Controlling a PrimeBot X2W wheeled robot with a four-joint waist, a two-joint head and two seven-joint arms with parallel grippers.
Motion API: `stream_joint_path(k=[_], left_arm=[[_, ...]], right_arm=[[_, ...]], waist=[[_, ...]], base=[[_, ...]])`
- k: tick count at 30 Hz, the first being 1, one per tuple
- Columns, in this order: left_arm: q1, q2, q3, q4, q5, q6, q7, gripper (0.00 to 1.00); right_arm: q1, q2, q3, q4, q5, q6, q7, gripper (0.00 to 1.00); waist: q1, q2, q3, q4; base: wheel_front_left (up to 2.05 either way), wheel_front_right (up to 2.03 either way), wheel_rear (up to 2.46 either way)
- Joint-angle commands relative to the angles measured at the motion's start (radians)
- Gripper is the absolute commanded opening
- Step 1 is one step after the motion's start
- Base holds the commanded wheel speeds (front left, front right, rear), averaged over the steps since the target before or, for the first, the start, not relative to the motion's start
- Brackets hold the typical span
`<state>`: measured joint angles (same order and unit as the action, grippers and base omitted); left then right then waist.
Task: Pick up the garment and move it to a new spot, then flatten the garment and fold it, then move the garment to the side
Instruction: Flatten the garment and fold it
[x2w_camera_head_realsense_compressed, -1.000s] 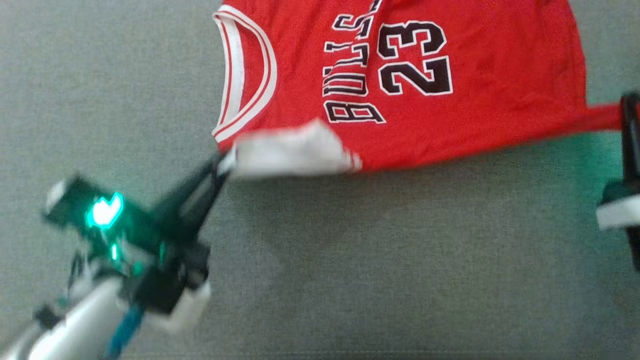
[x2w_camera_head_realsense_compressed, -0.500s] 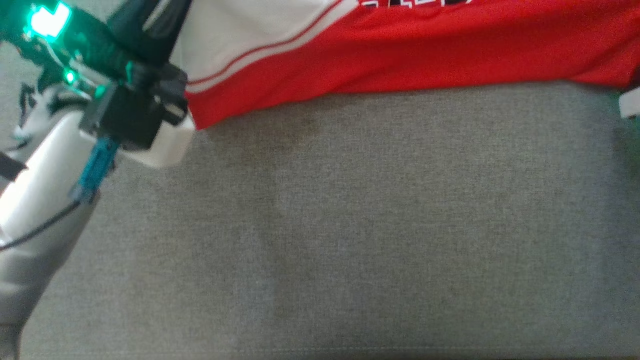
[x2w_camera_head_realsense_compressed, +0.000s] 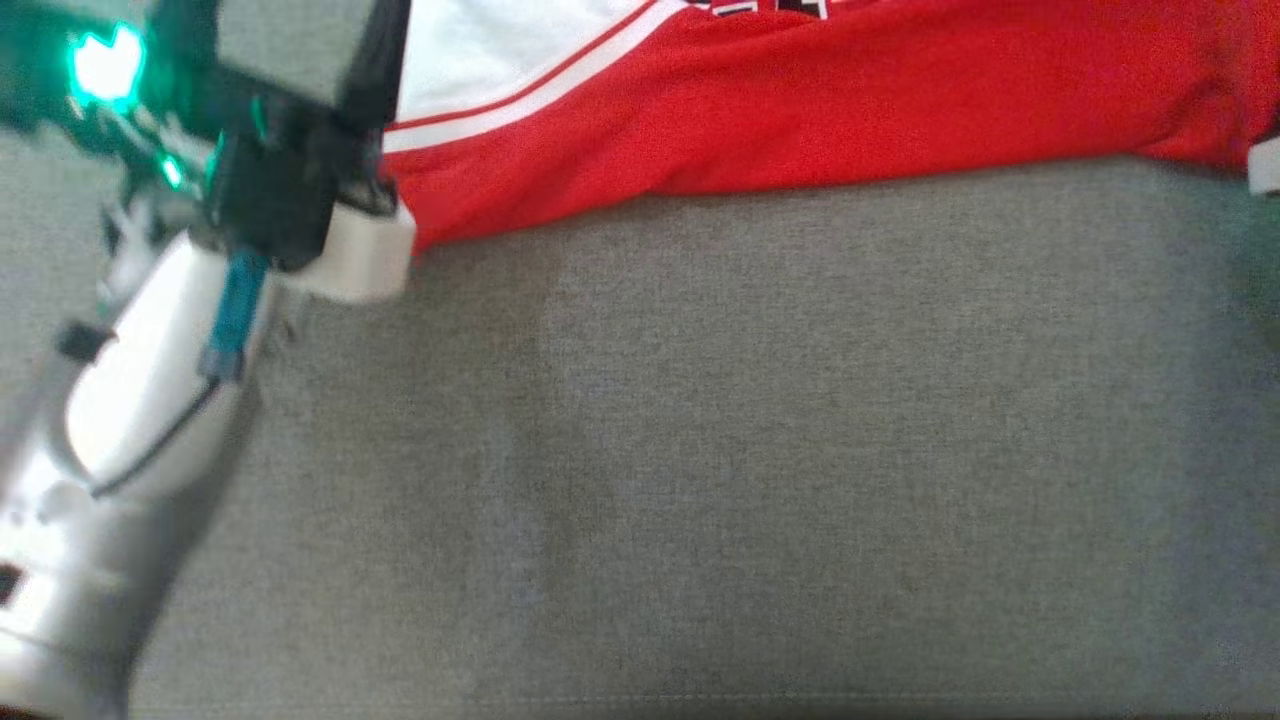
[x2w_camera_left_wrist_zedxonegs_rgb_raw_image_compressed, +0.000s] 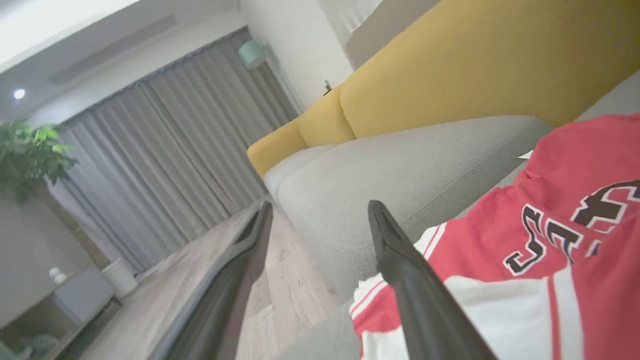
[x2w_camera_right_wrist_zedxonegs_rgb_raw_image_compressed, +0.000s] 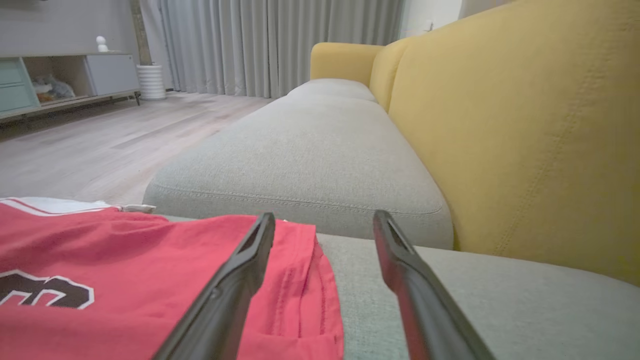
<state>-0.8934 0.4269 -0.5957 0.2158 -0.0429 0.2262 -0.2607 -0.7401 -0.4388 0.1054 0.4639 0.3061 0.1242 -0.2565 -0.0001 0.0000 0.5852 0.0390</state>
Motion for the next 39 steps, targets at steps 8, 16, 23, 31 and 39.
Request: stream_joint_path(k=[8,16,23,31,39], left_arm=[[0.297,-0.113,0.127,-0.049,-0.195,0.039,-0.001,1.0],[0.446,-0.174,0.206,0.054,-0.258,0.034,-0.001,1.0],[0.452,-0.193,0.175,0.18,-0.264,0.023,0.039,0.94],[0.462,-0.224,0.134,0.235,-0.309,-0.044,0.097,0.0],[0.466,-0.204,0.116,0.181,-0.296,-0.06,0.064,0.0]], right_arm=[[0.15,0.045,-0.051,-0.083,-0.011,0.007,-0.005,1.0],[0.201,0.082,-0.037,-0.092,-0.005,0.007,-0.005,1.0],[0.204,0.085,-0.024,-0.08,0.008,0.007,-0.005,1.0],[0.22,0.095,-0.012,0.01,0.029,0.007,-0.005,1.0],[0.161,0.092,0.092,0.299,0.116,0.007,0.004,1.0]], waist=[[0.0001,0.0,-0.083,-0.012],[0.0001,0.0,-0.115,-0.041],[0.0001,0.0,-0.119,-0.056],[0.0001,0.0,-0.131,-0.047],[0.0001,0.0,-0.166,-0.023]], base=[[0.0,0.0,0.0],[0.0,0.0,0.0],[0.0,0.0,0.0],[0.0,0.0,0.0],[0.0,0.0,0.0]])
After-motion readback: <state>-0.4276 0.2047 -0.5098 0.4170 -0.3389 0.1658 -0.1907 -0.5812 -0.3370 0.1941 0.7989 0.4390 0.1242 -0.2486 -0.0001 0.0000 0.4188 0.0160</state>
